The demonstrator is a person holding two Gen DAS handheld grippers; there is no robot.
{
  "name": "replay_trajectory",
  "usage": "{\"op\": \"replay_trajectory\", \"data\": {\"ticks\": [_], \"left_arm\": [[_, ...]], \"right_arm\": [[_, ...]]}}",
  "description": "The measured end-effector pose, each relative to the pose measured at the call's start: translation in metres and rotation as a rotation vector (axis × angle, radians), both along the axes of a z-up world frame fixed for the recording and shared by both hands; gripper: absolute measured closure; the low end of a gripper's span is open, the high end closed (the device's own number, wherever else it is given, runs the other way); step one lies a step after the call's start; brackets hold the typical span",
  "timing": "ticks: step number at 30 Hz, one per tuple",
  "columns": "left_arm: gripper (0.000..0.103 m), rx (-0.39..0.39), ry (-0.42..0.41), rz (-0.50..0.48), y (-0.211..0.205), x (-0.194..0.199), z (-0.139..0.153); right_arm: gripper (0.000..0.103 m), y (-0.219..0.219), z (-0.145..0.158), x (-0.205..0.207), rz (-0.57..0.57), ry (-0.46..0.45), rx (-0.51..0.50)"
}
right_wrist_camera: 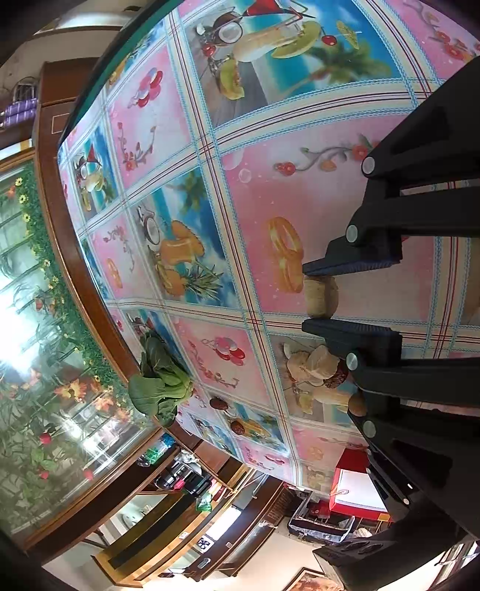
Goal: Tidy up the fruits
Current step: 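Grasp a brown kiwi with the left gripper while the right grasps a beige cube, then carry the kiwi and cube over the tray and open both grippers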
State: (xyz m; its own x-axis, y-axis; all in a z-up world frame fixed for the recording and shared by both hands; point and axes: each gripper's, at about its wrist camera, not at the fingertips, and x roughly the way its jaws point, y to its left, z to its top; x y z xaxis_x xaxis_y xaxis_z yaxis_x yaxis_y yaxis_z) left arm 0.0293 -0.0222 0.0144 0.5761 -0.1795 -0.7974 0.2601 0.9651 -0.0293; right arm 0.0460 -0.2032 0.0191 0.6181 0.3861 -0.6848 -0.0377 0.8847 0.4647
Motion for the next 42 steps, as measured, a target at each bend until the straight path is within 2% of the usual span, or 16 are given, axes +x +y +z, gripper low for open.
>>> {"op": "replay_trajectory", "data": {"ticks": [7, 17, 26, 32, 37, 42], "left_arm": [[0.079, 0.004, -0.07, 0.017, 0.005, -0.023, 0.025], [0.079, -0.03, -0.165, 0.07, 0.037, -0.082, 0.065], [0.079, -0.061, -0.172, 0.116, 0.071, -0.131, 0.069], [0.079, -0.078, -0.203, 0.127, 0.091, -0.155, 0.08], [0.079, -0.099, -0.23, 0.144, 0.114, -0.174, 0.085], [0.079, -0.12, -0.245, 0.191, 0.148, -0.187, 0.085]], "right_arm": [[0.081, 0.002, 0.007, -0.004, 0.0, -0.051, -0.007], [0.081, 0.027, 0.027, -0.026, 0.049, -0.237, -0.087], [0.081, 0.023, 0.019, -0.027, -0.008, -0.226, -0.132], [0.081, 0.029, 0.019, -0.046, -0.036, -0.231, -0.138], [0.081, 0.042, 0.029, -0.073, -0.036, -0.28, -0.121], [0.081, 0.068, 0.033, -0.102, 0.008, -0.298, -0.048]]}}
